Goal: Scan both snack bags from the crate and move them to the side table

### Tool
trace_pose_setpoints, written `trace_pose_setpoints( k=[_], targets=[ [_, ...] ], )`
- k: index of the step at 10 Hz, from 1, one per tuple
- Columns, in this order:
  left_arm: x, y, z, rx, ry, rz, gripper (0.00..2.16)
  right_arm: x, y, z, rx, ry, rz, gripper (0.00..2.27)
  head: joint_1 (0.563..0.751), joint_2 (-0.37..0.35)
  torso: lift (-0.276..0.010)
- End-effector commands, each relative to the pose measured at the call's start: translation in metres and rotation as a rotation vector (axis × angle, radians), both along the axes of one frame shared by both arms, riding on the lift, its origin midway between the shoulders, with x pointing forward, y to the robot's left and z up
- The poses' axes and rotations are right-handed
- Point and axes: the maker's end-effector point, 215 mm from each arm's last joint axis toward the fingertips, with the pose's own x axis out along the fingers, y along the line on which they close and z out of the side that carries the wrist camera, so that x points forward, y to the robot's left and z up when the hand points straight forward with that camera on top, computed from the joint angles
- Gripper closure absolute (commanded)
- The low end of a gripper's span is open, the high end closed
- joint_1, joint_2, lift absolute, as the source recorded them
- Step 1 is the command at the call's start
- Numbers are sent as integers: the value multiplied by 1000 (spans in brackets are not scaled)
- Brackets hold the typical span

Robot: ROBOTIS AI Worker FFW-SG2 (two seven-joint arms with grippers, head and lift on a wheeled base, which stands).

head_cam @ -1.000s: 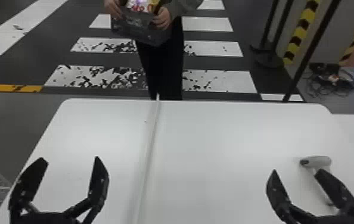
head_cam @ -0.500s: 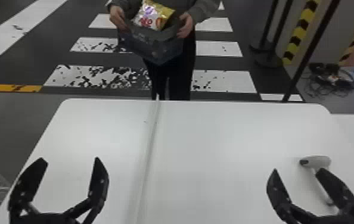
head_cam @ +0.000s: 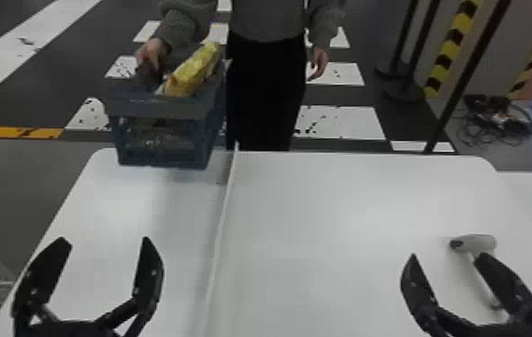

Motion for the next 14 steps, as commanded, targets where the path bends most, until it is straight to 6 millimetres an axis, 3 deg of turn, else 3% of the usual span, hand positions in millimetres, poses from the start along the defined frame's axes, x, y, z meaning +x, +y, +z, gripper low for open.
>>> trace_pose_setpoints(
  k=[1, 10, 12, 14],
  targets=[
    [0, 0, -2, 1, 3, 0, 90, 0, 0, -1, 0, 1, 1, 140, 695, -9, -95],
    [2, 3, -9, 5, -7, 2, 90, -1, 1, -5, -3, 11, 3, 140, 695, -4, -95],
    [16, 12, -5, 36, -30, 8, 83, -3, 1, -5, -5, 12, 5, 140, 695, -1, -95],
    [50, 15, -15, 61, 32, -5, 90, -4, 2, -4, -9, 11, 7, 140, 695, 9, -95]
  ],
)
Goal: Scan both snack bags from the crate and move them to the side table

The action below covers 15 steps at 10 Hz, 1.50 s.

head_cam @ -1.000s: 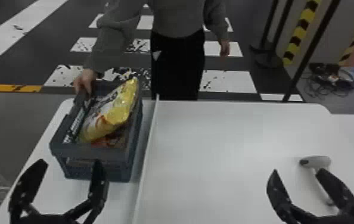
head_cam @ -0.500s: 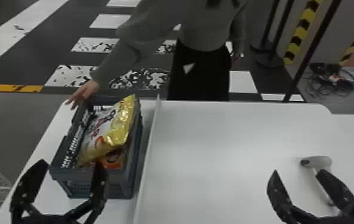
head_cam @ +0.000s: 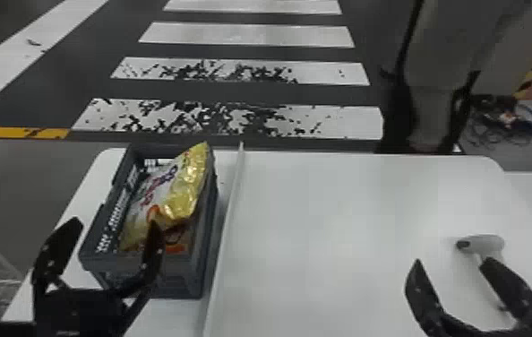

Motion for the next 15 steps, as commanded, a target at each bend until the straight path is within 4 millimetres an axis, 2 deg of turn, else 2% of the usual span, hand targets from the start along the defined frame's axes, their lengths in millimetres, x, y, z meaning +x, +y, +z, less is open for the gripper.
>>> trace_pose_setpoints(
  k=[1, 3, 5, 7, 9, 12, 14, 15],
  targets=[
    [26, 10, -15, 14, 81, 18, 90, -1, 5, 0, -3, 1, 14, 140, 695, 13, -95],
    [49, 11, -26, 28, 150, 33, 90, 2, 8, 0, -15, -2, 32, 140, 695, 31, -95],
    [68, 2, -35, 16, 206, 29, 90, 7, 9, 3, -22, -11, 48, 140, 695, 41, -95],
    [83, -25, -42, 17, 238, -14, 90, 6, 9, 1, -28, -6, 53, 140, 695, 21, -95],
    [96, -46, -58, 22, 281, -48, 90, 6, 8, 2, -26, -8, 52, 140, 695, -9, -95],
    [112, -65, -89, 98, 360, -61, 90, 7, 6, 2, -31, -10, 51, 140, 695, -52, -95],
    [113, -68, -91, 125, 363, -58, 124, 7, 4, 3, -32, -12, 49, 140, 695, -67, -95],
    [114, -64, -89, 129, 361, -47, 211, 7, 3, 1, -35, -9, 48, 140, 695, -73, -95]
  ],
)
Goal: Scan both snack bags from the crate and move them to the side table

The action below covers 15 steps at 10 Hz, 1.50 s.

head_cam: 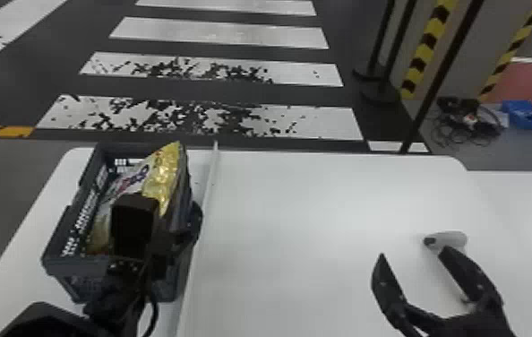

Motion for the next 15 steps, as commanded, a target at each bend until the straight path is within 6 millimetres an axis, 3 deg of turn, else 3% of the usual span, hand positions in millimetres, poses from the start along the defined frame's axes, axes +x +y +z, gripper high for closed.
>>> trace_pose_setpoints(
  k=[1, 4, 6, 7, 9, 10, 13, 15],
  targets=[
    [0, 7, 1, 9, -1, 17, 211, 0, 0, -1, 1, 1, 0, 140, 695, -75, -95],
    [-3, 25, -1, 25, -5, 57, 215, 0, 0, -1, 0, 1, 0, 140, 695, -53, -95],
    [-2, 30, 0, 24, -9, 66, 329, 0, 0, -2, -1, 3, 0, 140, 695, -39, -95],
    [-1, 29, 7, 14, -35, 67, 586, 0, 0, -2, -1, 4, 0, 140, 695, -34, -95],
    [0, 28, 6, -1, -31, 69, 2013, 0, -1, -3, -2, 4, -3, 140, 695, -33, -95],
    [0, 29, 6, -4, -31, 66, 2142, 0, -1, -2, 1, -2, -3, 140, 695, -35, -95],
    [0, 43, 15, -32, -58, 105, 2142, 0, 1, -1, 5, -8, -1, 140, 695, -28, -95],
    [-5, 52, 39, -42, -113, 120, 2142, 1, 1, 0, 6, -11, -1, 140, 695, -15, -95]
  ],
)
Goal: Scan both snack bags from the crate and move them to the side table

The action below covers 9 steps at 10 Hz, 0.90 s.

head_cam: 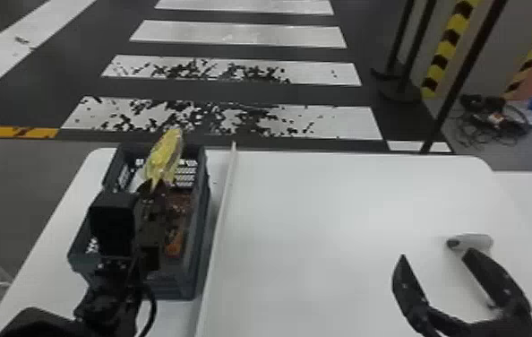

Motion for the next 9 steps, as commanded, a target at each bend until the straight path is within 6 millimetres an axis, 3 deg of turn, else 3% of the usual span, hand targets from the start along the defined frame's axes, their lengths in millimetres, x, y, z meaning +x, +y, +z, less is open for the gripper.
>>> trace_pose_setpoints(
  k=[1, 4, 5, 7, 9],
  targets=[
    [-6, 10, 24, 9, -44, 20, 2142, -1, 2, -1, 4, 2, 1, 140, 695, -8, -95],
    [-18, 31, 78, 96, -155, 101, 2142, -1, 11, -3, 25, 5, 9, 140, 695, 25, -95],
    [-28, 29, 108, 85, -204, 98, 2142, 0, 12, -2, 26, 4, 10, 140, 695, 46, -95],
    [-46, 10, 160, 61, -292, 61, 2142, -1, 15, -2, 32, 4, 14, 140, 695, 51, -95],
    [-62, -13, 199, 52, -356, 19, 2142, 0, 14, -1, 30, 1, 13, 140, 695, 28, -95]
  ],
)
